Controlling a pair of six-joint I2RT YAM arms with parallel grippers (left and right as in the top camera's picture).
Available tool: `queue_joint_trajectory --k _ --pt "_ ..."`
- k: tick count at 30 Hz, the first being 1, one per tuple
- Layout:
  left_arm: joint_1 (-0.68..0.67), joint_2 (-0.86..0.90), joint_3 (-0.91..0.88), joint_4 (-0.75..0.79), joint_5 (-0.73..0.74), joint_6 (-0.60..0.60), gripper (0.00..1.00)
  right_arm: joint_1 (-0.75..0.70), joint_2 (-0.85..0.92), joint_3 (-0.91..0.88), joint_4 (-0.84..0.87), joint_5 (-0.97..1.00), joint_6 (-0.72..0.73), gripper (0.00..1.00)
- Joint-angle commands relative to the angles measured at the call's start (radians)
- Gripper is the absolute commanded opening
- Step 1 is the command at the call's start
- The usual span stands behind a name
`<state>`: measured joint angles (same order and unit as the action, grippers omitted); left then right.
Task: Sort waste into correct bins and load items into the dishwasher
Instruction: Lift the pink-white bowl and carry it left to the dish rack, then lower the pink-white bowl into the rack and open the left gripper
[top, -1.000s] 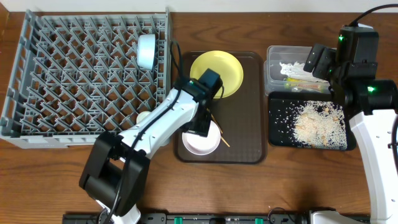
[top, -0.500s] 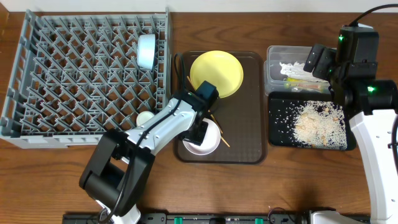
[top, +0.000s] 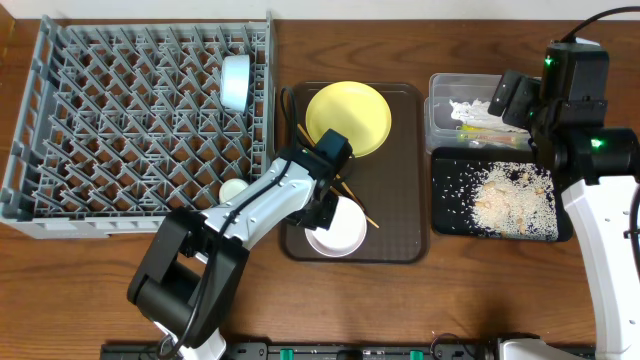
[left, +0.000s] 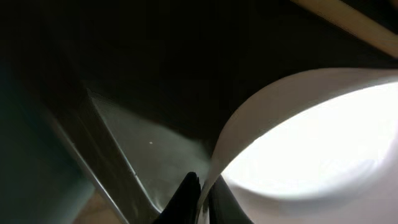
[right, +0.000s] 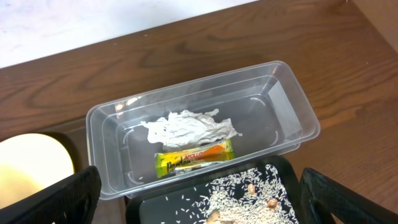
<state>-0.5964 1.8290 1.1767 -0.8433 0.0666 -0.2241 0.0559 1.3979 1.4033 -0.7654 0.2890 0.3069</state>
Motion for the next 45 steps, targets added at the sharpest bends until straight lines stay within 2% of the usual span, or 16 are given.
queue_joint_trajectory --k 1,9,13,19,20,24,30,34,45 --pt "0.005 0.0 -0.006 -0.003 0.001 0.006 0.08 -0.009 -0.005 0.001 0.002 0.018 0.011 0.99" --pt "0.049 -0.081 0.09 -0.057 0.0 0.007 0.07 -0.009 -0.005 0.001 0.002 0.018 0.011 0.99" --pt "0.071 -0.185 0.113 -0.039 -0.085 0.012 0.07 -0.009 -0.005 0.001 0.002 0.018 0.011 0.99" --pt "0.073 -0.307 0.113 -0.014 -0.37 0.014 0.07 -0.009 -0.005 0.001 0.002 0.018 0.011 0.99" --pt "0.073 -0.322 0.113 -0.012 -0.478 0.014 0.07 -0.009 -0.005 0.001 0.002 0.018 0.011 0.99" --pt "0.073 -0.321 0.112 0.004 -0.727 0.013 0.08 -0.009 -0.005 0.001 0.002 0.018 0.011 0.99" --pt "0.073 -0.32 0.11 0.12 -1.093 0.013 0.08 -0.009 -0.005 0.001 0.002 0.018 0.011 0.99" --pt "0.077 -0.319 0.1 0.182 -1.219 0.014 0.07 -0.009 -0.005 0.001 0.002 0.018 0.011 0.99" --pt "0.161 -0.209 0.091 0.195 -1.357 0.015 0.07 -0.009 -0.005 0.001 0.002 0.018 0.011 0.99"
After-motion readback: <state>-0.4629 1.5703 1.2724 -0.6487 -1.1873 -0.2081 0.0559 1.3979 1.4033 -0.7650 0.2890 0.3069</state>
